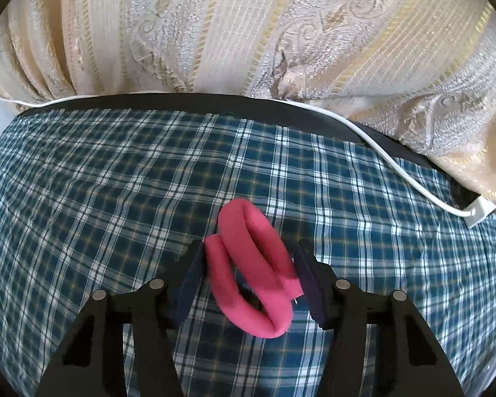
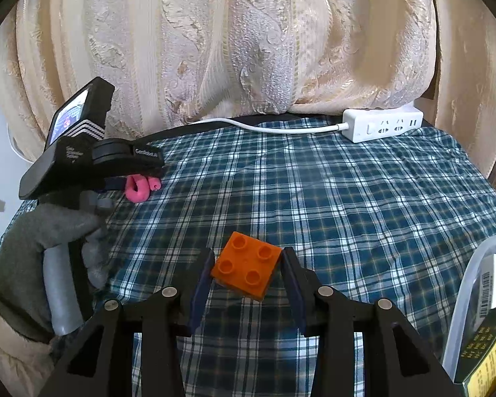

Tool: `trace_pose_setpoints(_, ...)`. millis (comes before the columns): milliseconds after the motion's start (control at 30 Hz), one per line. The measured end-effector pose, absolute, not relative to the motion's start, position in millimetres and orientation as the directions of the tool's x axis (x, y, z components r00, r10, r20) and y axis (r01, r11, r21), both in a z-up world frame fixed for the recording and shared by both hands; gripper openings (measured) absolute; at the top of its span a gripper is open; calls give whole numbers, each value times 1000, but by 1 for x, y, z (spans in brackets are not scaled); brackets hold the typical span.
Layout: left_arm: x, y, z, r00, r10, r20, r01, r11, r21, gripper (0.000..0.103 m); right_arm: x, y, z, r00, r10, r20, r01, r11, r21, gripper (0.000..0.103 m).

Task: Organize objects
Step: 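Grasp the orange block with the right gripper while the left grasps the pink curler, then carry the orange block and pink curler over the clear bowl with both grippers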

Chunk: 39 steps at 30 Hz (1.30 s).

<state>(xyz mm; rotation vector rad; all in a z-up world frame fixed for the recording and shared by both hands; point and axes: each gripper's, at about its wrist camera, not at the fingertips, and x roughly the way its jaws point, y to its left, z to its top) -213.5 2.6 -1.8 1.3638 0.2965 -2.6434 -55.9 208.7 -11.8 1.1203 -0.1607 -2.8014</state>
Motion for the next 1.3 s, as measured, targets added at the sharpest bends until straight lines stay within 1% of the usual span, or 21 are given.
trace_pose_setpoints(333, -195, -3, 2, -580, -23, -814, 190, -976, -108, 54, -57, 210, -11, -725, -142, -674, 65, -988, 138, 44)
trace_pose_setpoints(533, -177, 4, 14, -602, -5, -798, 150, -983, -107, 54, -56, 210, -10, -730, -133, -670, 57, -989, 135, 44)
trace_pose_setpoints(933, -130, 26, 39, -641, 75, -764, 40, -991, -131, 54, -54, 212, -7, -747, -113, -655, 39, -991, 126, 44)
trace_pose_setpoints(1167, -107, 38, 46, -650, 96, -753, -5, -992, -123, 54, -52, 213, -4, -759, -99, -643, 27, -992, 121, 44)
trace_pose_setpoints(1300, -96, 43, 51, -664, 88, -743, -17, -995, -102, 54, -51, 216, -2, -767, -86, -636, 10, -992, 122, 44)
